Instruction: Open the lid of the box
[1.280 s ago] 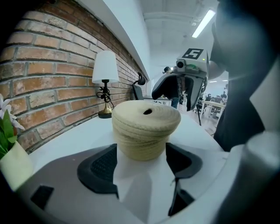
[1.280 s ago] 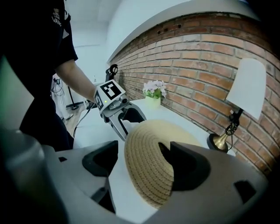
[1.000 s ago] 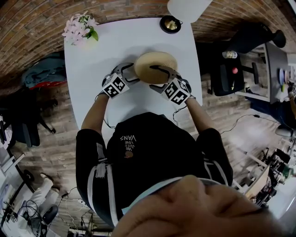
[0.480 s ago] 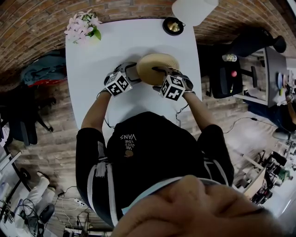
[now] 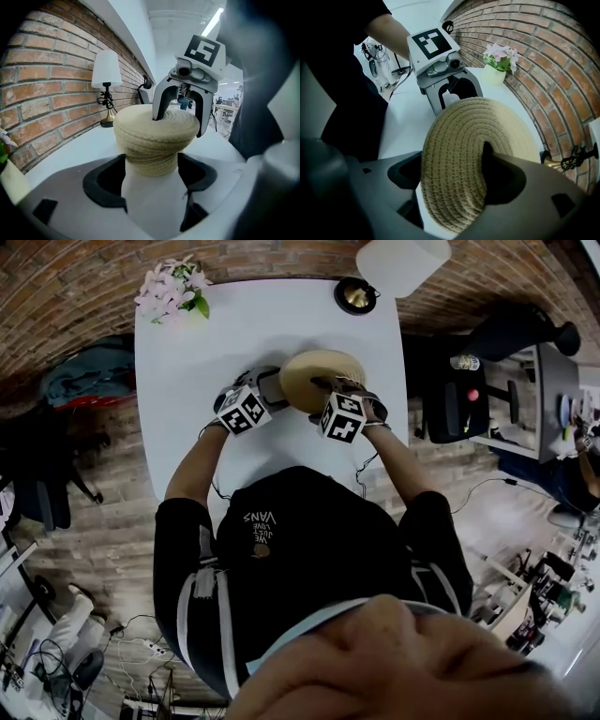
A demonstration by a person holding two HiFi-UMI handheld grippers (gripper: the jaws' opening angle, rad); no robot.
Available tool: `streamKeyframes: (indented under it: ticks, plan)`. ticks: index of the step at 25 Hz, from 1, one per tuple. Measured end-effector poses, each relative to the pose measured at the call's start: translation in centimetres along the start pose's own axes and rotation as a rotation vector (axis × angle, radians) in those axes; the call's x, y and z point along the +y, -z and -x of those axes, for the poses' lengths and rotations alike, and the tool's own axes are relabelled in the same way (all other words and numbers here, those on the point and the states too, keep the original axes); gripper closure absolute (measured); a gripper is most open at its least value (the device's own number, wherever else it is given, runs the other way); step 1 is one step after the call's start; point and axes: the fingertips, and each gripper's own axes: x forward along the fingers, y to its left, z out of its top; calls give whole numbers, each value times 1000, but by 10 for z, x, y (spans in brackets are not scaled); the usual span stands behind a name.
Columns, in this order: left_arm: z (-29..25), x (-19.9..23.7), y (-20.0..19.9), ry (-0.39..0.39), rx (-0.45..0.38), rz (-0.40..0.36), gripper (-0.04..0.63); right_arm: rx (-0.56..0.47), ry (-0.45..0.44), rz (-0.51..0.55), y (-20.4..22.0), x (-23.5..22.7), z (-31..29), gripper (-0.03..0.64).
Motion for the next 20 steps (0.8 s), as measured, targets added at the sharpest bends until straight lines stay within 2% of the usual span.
streamKeyframes:
  ticks: [6, 20]
  plan:
    - [-2, 2, 0, -28, -4, 16, 256, -18, -25, -14, -2, -1, -3, 273]
    - [-3, 4, 1, -49, 34, 8, 258, -83, 40, -41, -5, -3, 2, 273]
